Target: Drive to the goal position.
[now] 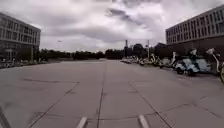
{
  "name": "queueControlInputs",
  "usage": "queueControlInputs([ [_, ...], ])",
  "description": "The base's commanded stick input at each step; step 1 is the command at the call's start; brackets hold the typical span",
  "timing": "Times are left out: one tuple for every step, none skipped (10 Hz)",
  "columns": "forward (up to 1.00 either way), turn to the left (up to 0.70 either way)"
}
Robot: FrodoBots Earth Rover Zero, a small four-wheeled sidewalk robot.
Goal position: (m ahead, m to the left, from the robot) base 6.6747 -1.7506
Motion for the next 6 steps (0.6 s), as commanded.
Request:
queueControlInputs([
  [0.7,0.01],
  [0.7,0.01],
  [0.7,0.01],
  [0.7,0.01],
  [0.7,0.01],
  [0.7,0.01],
])
